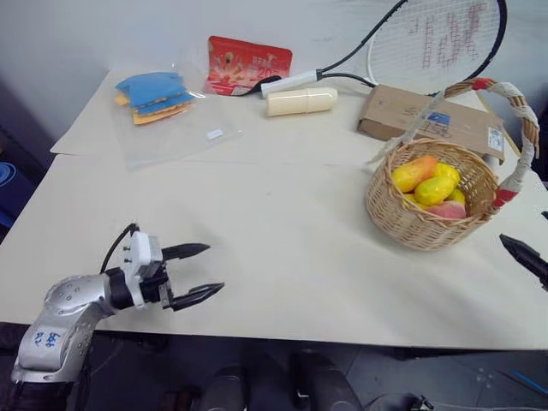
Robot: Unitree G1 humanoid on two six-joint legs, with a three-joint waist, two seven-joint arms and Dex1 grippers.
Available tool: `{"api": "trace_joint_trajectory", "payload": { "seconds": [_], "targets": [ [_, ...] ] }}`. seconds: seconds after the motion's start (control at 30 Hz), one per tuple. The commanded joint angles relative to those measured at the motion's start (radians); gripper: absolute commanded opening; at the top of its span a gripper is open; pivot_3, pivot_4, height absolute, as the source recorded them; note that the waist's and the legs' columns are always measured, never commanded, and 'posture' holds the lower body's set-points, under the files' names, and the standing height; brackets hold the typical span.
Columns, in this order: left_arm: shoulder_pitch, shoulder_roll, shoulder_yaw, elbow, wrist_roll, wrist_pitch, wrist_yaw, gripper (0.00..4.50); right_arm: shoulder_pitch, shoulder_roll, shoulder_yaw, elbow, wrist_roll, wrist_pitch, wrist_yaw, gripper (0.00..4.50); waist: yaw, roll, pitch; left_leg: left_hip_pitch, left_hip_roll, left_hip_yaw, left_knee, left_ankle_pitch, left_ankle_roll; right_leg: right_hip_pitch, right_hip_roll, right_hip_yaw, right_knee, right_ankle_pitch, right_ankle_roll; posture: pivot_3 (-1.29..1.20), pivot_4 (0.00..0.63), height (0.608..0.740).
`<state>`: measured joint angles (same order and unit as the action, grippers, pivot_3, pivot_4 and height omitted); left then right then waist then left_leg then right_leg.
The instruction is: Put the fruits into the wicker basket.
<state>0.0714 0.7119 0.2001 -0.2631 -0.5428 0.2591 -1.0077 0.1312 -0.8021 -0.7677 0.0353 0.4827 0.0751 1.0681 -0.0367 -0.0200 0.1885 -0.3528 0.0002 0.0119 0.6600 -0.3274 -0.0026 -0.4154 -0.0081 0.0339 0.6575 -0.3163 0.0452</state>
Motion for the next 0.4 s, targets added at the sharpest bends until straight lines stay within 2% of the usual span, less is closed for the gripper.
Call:
{"api": "trace_joint_trajectory", "payload": {
  "seconds": [0.03,0.13,0.27,0.4],
  "targets": [
    [0.055,-0.004,0.043,-0.039,0.077,-0.092,0.043,4.5,0.05,0.049,0.187,-0.068,-0.032,-0.21,0.181,4.46,-0.002,-0.002,0.001,0.004,0.0,0.0,-0.004,0.0,0.0,0.007,0.0,0.0,-0.003,0.0,0.0,0.0,0.15,0.74],
    [0.082,-0.024,0.051,-0.047,0.139,-0.154,0.096,4.5,0.032,0.107,0.346,-0.071,-0.061,-0.327,0.247,4.46,0.003,-0.002,0.001,0.02,0.001,0.0,-0.012,0.0,0.0,0.022,0.0,0.0,-0.009,-0.002,-0.001,0.0,0.15,0.74],
    [0.107,-0.049,0.058,-0.04,0.214,-0.239,0.152,4.5,-0.083,0.185,0.525,0.022,-0.135,-0.469,0.265,4.46,0.006,-0.002,0.001,0.019,0.001,0.0,-0.011,0.0,0.0,0.021,-0.001,-0.001,-0.009,-0.002,-0.001,0.0,0.15,0.74],
    [0.149,-0.057,0.069,-0.087,0.255,-0.261,0.198,4.5,-0.198,0.248,0.61,0.122,-0.162,-0.518,0.222,4.46,0.008,-0.002,0.001,0.02,0.001,-0.001,-0.011,0.0,0.0,0.017,-0.002,-0.001,-0.008,-0.002,-0.001,0.0,0.15,0.74]
  ]
}}
